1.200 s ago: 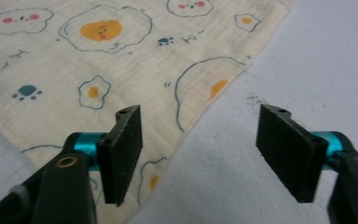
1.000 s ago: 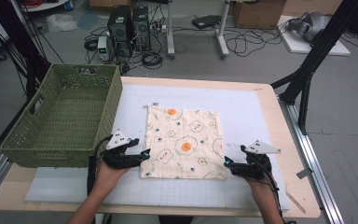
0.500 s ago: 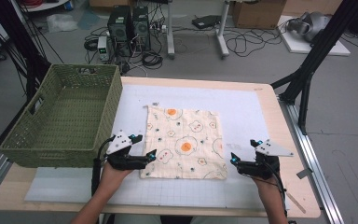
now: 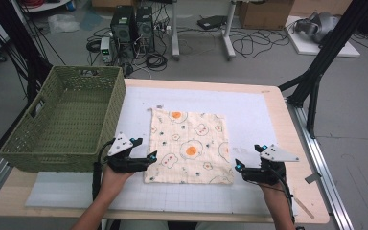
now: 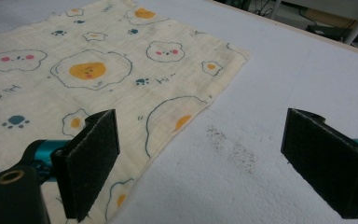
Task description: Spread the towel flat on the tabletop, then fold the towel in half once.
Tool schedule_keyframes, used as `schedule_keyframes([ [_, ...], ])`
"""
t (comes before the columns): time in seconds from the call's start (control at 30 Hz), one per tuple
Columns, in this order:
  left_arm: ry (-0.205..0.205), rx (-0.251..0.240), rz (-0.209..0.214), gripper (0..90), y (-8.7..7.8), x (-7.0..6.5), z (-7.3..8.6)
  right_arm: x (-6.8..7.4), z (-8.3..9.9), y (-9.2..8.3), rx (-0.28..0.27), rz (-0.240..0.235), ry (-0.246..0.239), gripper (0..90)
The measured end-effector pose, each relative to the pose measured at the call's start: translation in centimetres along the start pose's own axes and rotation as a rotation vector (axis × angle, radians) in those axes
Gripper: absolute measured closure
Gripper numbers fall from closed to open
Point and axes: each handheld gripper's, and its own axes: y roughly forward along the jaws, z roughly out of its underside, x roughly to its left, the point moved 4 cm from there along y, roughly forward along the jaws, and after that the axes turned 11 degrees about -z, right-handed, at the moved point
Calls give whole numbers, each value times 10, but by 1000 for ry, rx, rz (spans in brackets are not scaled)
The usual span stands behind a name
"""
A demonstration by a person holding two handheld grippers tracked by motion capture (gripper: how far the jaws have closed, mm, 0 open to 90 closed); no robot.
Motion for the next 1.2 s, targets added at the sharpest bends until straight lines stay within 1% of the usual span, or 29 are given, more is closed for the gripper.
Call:
schedule_keyframes([
  [0.07,-7,-8,0,231,1,1,-1,1,1,1,7,-7,8,107],
  [0.17,-12,5,-3,238,3,3,0,1,3,3,25,-6,-2,107],
  [0.2,-11,11,-7,241,4,4,0,1,3,2,26,1,-1,107],
  [0.33,-19,7,-8,239,5,5,0,-1,2,2,12,0,13,107],
  [0.47,-31,16,-15,221,9,4,1,-1,2,6,25,-7,11,107],
  [0.53,-15,27,-14,211,11,1,1,-1,2,9,32,-18,2,107],
  [0.6,-19,29,-7,210,11,-1,0,1,1,12,40,-28,2,107],
  [0.63,-29,31,2,210,11,-2,0,3,1,13,45,-34,4,107],
  [0.67,-51,28,19,210,10,-4,-2,5,1,13,45,-39,0,107],
  [0.73,-63,21,35,210,9,-5,-4,7,1,13,50,-44,5,107],
  [0.77,-64,21,34,210,10,-4,-6,7,1,13,50,-46,10,107],
  [0.8,-65,15,26,210,10,-3,-7,7,1,13,49,-49,19,107],
  [0.9,-66,24,4,213,15,3,-15,4,0,12,38,-44,30,107],
  [0.97,-55,31,-4,220,21,7,-24,3,0,11,28,-43,37,107],
  [1.0,-53,25,-9,237,24,10,-29,3,0,11,28,-43,45,107],
  [1.03,-51,16,-13,254,27,13,-35,2,0,11,25,-43,42,107],
  [1.07,-71,1,-16,263,30,16,-40,2,0,10,26,-43,47,107],
  [1.1,-87,2,-17,260,33,19,-45,2,1,10,29,-43,56,107],
  [1.13,-97,-8,-21,258,36,22,-49,1,1,11,26,-44,59,107],
  [1.17,-111,-6,-20,258,40,24,-52,0,1,10,25,-45,59,107],
  [1.2,-116,-3,-22,257,43,26,-54,0,1,10,22,-43,66,107],
])
